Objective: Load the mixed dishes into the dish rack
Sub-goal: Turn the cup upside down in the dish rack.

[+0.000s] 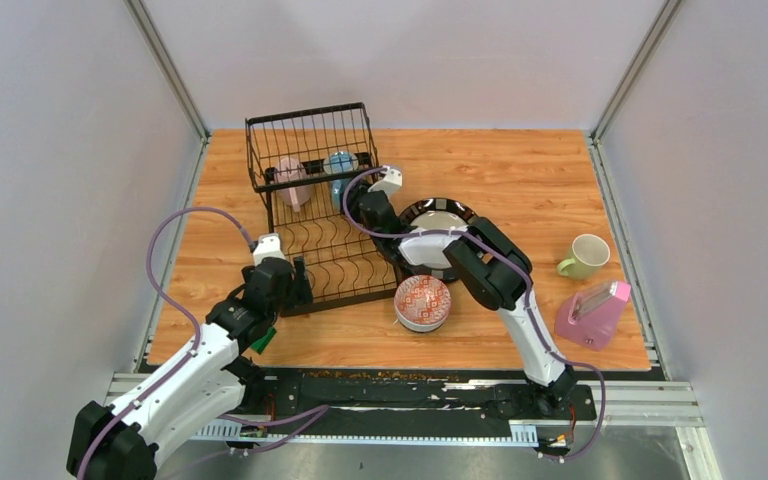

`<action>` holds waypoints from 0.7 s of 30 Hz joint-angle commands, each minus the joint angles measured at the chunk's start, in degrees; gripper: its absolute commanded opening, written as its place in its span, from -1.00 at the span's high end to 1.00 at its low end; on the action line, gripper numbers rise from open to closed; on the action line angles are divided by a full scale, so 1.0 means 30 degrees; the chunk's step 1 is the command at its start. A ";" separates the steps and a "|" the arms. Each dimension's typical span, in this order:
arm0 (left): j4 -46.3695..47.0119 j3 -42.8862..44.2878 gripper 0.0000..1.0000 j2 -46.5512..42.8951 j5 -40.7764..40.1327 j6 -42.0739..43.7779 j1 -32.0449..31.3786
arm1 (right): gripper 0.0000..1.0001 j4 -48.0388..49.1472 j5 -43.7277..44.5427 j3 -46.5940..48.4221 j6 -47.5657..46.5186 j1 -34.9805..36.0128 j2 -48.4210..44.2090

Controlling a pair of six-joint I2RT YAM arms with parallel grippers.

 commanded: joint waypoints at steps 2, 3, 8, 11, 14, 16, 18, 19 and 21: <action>0.3041 0.0222 -0.69 -0.0029 0.3263 -0.0071 -0.0202 | 0.24 -0.1216 -0.2180 -0.0370 -0.0955 -0.0812 -0.1102; 0.3047 0.0280 -0.69 -0.0004 0.3279 -0.0049 -0.0195 | 0.22 -0.1308 -0.2622 -0.0598 -0.0988 -0.0883 -0.1384; 0.2224 0.0739 -0.84 -0.0090 0.2536 -0.0121 -0.0203 | 0.17 -0.0990 -0.4701 -0.2227 -0.1606 -0.1043 -0.3297; 0.1430 0.1107 -0.97 -0.0349 0.1893 0.0058 -0.0195 | 0.15 -0.1337 -0.5604 -0.2941 -0.1717 -0.1040 -0.4472; 0.0765 0.1723 -0.99 -0.0867 0.1241 0.0258 -0.0210 | 0.11 -0.0991 -0.6261 -0.4346 -0.1777 -0.1051 -0.5888; 0.0441 0.2031 -1.00 -0.1216 0.0984 0.0389 -0.0204 | 0.07 -0.0557 -0.6550 -0.5486 -0.1856 -0.1044 -0.6901; 0.0196 0.2304 -1.00 -0.1472 0.0755 0.0431 -0.0203 | 0.04 -0.0892 -0.6890 -0.6210 -0.1985 -0.1044 -0.7829; 0.0046 0.2463 -1.00 -0.1534 0.0573 0.0461 -0.0188 | 0.04 -0.1139 -0.7056 -0.6503 -0.2014 -0.1044 -0.8234; -0.0114 0.2717 -1.00 -0.1677 0.0421 0.0477 -0.0197 | 0.02 -0.1380 -0.7457 -0.7203 -0.2176 -0.1060 -0.9145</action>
